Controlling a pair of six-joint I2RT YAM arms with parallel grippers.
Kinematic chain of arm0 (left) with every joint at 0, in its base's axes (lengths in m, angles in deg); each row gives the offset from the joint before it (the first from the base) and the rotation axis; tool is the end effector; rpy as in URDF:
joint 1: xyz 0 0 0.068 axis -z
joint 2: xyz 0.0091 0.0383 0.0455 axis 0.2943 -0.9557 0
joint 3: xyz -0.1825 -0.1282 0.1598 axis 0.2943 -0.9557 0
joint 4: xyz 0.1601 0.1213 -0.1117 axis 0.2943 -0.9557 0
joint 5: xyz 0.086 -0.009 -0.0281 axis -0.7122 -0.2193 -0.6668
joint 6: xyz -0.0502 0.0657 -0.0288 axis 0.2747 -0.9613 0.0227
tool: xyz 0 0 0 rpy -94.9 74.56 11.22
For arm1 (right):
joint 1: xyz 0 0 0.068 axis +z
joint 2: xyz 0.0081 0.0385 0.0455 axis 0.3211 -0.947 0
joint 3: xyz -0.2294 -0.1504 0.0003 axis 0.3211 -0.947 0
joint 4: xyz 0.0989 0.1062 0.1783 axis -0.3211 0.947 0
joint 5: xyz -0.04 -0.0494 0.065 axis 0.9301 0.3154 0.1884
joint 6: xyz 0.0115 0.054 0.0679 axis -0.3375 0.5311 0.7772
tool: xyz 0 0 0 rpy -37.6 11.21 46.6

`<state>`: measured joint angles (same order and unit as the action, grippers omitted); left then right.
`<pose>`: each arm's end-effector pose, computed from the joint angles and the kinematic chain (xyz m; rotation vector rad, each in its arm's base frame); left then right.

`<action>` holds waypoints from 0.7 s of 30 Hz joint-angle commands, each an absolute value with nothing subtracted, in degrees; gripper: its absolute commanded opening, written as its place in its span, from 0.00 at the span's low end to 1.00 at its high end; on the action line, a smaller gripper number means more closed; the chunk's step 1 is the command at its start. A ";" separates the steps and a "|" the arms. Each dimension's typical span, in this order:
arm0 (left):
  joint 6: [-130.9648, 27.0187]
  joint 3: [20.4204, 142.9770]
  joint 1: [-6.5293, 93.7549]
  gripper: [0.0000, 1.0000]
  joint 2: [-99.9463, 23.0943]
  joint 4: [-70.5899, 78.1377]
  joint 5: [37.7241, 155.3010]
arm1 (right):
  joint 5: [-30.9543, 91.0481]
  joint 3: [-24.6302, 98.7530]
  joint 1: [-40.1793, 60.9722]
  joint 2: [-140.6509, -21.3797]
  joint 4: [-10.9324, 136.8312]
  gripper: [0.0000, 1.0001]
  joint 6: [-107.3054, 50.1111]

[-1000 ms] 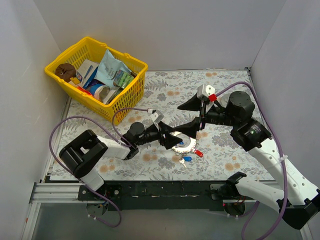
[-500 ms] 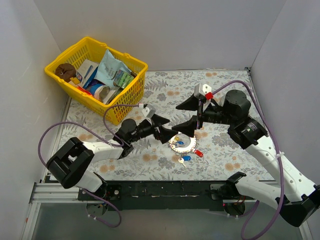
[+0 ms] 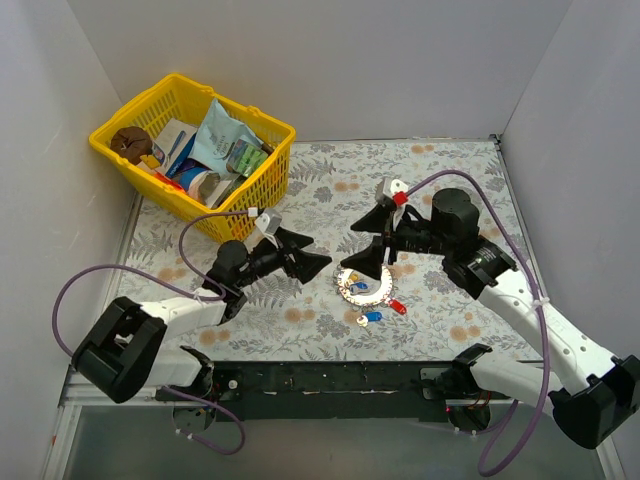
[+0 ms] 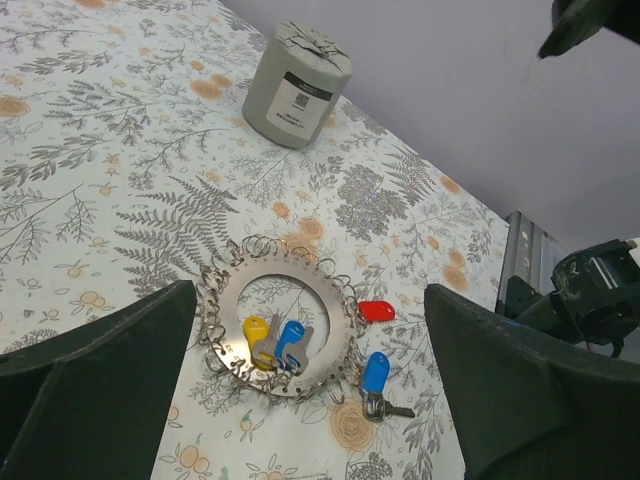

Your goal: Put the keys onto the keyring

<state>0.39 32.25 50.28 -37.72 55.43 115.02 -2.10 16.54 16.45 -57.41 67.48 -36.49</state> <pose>0.2072 -0.1771 0.2450 -0.0505 1.8126 -1.6392 0.1536 0.1690 0.3712 -1.0396 1.4448 1.0233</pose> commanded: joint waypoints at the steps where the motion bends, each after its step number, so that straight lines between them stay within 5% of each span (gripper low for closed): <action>1: -1.68 31.06 49.63 0.98 -32.90 49.06 113.22 | 2.08 13.91 15.55 -57.41 64.03 0.98 -36.03; 21: 9.82 35.27 49.19 0.98 -16.54 9.86 89.41 | 36.52 -5.43 10.54 -43.54 67.45 0.99 -23.46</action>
